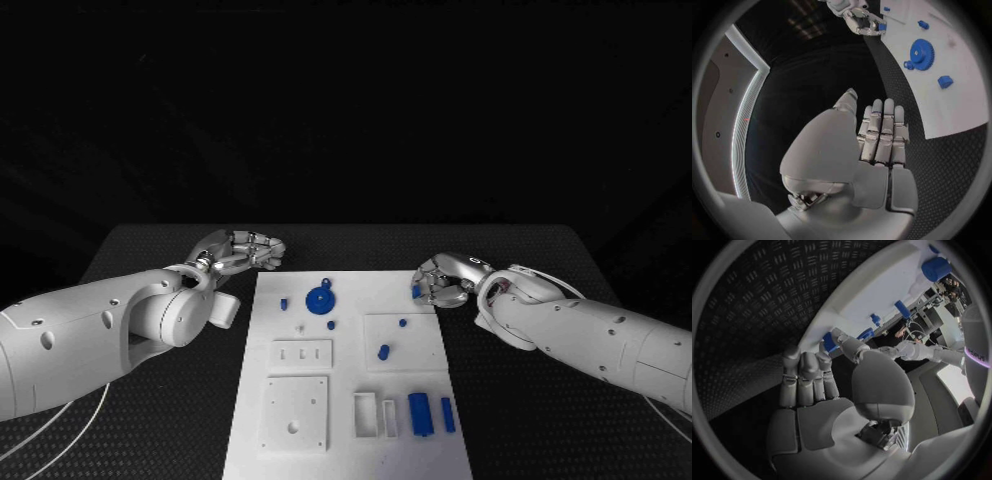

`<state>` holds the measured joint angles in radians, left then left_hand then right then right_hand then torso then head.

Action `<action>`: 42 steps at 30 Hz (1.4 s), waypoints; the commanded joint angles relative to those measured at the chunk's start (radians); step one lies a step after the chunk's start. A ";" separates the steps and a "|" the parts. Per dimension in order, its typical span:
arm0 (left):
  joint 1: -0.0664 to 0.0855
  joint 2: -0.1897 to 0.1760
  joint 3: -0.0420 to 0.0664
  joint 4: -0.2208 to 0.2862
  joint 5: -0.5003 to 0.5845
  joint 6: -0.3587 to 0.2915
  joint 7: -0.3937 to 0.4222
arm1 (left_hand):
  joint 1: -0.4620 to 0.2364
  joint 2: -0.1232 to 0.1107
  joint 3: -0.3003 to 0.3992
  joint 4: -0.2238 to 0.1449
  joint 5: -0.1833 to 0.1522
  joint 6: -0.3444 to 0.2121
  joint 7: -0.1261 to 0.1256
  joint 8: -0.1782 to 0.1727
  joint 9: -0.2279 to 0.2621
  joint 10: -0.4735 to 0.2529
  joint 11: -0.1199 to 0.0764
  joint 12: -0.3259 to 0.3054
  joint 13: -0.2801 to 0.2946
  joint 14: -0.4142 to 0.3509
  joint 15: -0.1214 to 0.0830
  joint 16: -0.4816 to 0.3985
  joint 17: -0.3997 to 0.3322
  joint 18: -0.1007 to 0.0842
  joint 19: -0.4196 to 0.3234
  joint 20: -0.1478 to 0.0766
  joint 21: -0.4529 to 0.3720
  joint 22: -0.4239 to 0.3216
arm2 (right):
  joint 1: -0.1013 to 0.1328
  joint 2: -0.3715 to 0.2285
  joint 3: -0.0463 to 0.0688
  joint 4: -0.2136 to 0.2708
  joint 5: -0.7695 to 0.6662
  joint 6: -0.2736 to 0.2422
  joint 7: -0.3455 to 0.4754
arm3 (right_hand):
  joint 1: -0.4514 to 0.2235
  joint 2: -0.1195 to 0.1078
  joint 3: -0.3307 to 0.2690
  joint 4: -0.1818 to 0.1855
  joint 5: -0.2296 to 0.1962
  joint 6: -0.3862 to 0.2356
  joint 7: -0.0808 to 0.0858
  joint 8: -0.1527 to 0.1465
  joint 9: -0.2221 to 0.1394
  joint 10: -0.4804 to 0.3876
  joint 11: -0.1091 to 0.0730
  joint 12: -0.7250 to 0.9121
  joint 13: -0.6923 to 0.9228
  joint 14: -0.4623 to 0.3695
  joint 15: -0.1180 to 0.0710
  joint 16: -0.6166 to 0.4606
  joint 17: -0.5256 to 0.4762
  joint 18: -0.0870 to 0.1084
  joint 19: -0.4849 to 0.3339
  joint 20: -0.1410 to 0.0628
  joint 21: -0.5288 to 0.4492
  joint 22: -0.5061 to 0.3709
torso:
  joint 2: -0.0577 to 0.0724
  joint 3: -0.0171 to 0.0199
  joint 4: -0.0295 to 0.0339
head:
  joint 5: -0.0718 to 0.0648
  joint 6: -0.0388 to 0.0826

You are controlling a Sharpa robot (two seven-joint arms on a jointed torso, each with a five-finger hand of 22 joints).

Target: Assemble the parts on the task board

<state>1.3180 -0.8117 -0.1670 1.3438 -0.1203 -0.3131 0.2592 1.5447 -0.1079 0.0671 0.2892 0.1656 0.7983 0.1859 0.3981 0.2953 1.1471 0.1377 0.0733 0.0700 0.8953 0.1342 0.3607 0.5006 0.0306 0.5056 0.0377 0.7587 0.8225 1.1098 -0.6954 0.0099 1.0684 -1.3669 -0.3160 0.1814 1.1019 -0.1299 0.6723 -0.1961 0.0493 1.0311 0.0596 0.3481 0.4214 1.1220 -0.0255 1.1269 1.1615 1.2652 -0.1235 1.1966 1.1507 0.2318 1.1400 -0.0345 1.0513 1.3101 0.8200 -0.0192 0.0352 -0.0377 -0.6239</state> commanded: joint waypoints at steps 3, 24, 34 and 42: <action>0.001 0.004 0.001 0.001 -0.007 0.019 -0.003 | 0.009 0.001 -0.007 0.000 -0.004 -0.005 0.002 -0.002 0.001 -0.002 0.002 -0.005 -0.001 0.003 0.003 0.000 0.002 -0.002 -0.002 -0.001 -0.001 0.002 | -0.003 -0.003 -0.002 0.019 0.012 -0.001 -0.035 | 0.002 0.010 0.008 -0.001 0.000 0.040 0.020 0.017 0.009 0.003 -0.004 0.007 0.000 0.002 -0.006 0.005 0.000 0.030 0.005 -0.001 0.006 0.012 | -0.001 -0.0001 0.0002 | -0.001 0.001; 0.033 0.042 0.003 0.019 -0.220 0.312 -0.342 | -0.327 0.049 0.047 0.004 -0.082 0.107 -0.050 0.026 0.022 0.144 -0.057 0.056 0.016 0.095 -0.045 0.101 0.055 0.010 0.069 -0.046 0.028 0.029 | 0.093 0.030 0.000 0.224 -0.191 0.129 -0.306 | 0.002 0.001 0.034 -0.002 0.000 0.044 0.018 0.023 0.014 0.014 -0.006 0.007 -0.001 0.009 -0.009 0.009 0.000 0.030 0.015 -0.004 0.010 0.010 | -0.036 0.0025 -0.0017 | 0.021 0.017; 0.033 0.075 0.002 0.024 -0.205 0.321 -0.390 | -0.356 0.041 0.053 0.005 -0.091 0.141 -0.061 0.024 0.027 0.189 -0.082 0.084 0.054 0.113 -0.068 0.176 0.086 0.001 0.089 -0.068 0.041 0.046 | 0.096 0.071 0.000 0.307 -0.241 0.103 -0.371 | 0.002 -0.015 0.070 0.007 0.000 0.048 0.017 0.028 0.017 0.024 -0.007 0.004 -0.003 0.017 -0.009 0.012 -0.002 0.030 0.026 -0.003 0.012 0.006 | -0.063 0.0011 -0.0025 | 0.029 0.012; 0.033 0.090 -0.001 0.028 -0.205 0.381 -0.415 | -0.462 0.048 0.044 0.004 0.040 0.191 -0.085 0.040 0.060 0.209 -0.103 0.126 0.102 0.115 -0.089 0.250 0.105 0.000 0.107 -0.091 0.058 0.065 | 0.096 0.093 0.000 0.335 -0.257 0.101 -0.379 | 0.002 -0.020 0.080 0.008 -0.001 0.048 0.017 0.029 0.018 0.028 -0.008 0.003 -0.004 0.019 -0.010 0.012 -0.004 0.030 0.030 -0.003 0.013 0.004 | -0.071 0.0007 -0.0030 | 0.027 0.009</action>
<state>1.3496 -0.7263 -0.1676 1.3669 -0.3212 0.0072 -0.1264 1.0895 -0.0591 0.1145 0.2944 0.2064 0.9820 0.0988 0.4350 0.3530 1.3522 0.0365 0.1959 0.1690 1.0116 0.0531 0.6060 0.6048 0.0304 0.6117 -0.0500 0.8132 0.8867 1.2054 -0.6045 0.0100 1.4001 -1.5850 -0.2221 -0.1738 1.1018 -0.1416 0.7459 -0.1885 0.0464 1.0336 0.0571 0.3480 0.4209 1.1439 -0.0323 1.1306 1.1579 1.2827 -0.1302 1.2045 1.1484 0.2326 1.1645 -0.0377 1.0605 1.3100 0.7534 -0.0174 0.0322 -0.0116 -0.6146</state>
